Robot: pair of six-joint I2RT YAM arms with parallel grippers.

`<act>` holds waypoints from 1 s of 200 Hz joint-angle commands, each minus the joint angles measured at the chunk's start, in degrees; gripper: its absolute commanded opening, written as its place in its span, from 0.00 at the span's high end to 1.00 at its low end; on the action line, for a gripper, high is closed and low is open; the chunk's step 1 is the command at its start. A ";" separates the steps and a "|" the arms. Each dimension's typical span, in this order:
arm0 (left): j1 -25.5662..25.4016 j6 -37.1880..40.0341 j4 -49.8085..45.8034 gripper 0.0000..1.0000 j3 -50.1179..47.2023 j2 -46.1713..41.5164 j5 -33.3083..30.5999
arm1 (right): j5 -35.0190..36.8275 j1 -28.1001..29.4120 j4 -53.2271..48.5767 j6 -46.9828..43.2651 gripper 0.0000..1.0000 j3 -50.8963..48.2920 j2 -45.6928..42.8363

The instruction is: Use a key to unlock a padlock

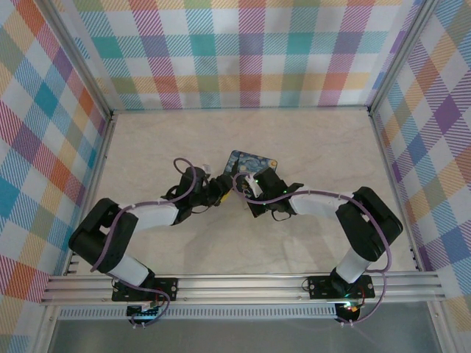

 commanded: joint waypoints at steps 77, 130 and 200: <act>4.76 12.78 -20.59 0.31 5.12 -8.33 -9.14 | -2.84 1.70 -2.01 -4.23 1.00 -1.42 -3.75; 5.89 17.07 -23.03 0.30 11.65 -3.88 -8.88 | -2.46 3.98 -4.00 -5.68 1.00 -1.83 -5.04; 5.89 12.67 -15.45 0.31 13.83 4.91 1.84 | -0.40 4.45 -3.80 -5.73 1.00 -2.12 -5.14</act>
